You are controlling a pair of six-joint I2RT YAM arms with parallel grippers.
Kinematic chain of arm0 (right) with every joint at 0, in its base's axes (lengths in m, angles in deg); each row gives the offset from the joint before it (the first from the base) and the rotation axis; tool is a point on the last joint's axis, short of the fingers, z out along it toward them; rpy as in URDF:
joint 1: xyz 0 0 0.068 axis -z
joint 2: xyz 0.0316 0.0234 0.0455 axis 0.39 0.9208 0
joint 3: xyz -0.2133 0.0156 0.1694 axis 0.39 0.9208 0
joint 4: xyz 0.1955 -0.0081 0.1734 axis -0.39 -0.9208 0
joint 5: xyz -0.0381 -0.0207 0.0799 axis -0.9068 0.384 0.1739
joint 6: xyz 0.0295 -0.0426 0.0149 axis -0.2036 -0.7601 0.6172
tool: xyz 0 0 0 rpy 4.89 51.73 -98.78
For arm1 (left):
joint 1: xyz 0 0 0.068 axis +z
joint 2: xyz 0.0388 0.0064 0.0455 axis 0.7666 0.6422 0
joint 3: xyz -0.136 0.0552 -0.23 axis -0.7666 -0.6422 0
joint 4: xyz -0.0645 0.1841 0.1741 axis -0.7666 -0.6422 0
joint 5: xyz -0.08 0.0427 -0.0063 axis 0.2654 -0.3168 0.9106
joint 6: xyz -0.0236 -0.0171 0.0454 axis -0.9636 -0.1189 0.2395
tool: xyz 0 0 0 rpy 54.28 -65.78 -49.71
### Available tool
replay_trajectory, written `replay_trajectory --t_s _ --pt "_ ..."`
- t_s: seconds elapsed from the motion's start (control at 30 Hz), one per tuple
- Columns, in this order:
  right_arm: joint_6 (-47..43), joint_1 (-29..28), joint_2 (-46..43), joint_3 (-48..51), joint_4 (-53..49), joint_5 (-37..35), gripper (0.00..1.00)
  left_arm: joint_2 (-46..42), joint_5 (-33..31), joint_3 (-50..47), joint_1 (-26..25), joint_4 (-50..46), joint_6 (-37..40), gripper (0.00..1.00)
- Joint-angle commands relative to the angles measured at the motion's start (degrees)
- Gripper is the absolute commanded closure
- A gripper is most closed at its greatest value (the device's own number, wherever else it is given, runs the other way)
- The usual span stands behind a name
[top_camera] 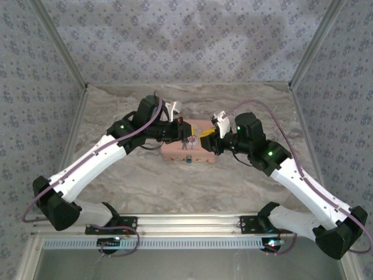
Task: Unlock the padlock with the key
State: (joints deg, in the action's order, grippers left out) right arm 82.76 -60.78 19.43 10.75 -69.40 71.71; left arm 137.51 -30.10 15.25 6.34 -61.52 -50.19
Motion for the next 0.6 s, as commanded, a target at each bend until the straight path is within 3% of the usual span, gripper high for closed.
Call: replay_trajectory --t_s 0.0,0.57 --pt "-1.2 -0.4 1.0 -2.5 -1.9 1.7 0.73 0.2 1.3 1.8 -0.5 -0.1 0.4 1.0" --pt "-1.5 -0.9 3.0 -4.1 -1.9 2.4 0.75 0.1 1.7 1.5 -0.7 0.0 0.3 1.0"
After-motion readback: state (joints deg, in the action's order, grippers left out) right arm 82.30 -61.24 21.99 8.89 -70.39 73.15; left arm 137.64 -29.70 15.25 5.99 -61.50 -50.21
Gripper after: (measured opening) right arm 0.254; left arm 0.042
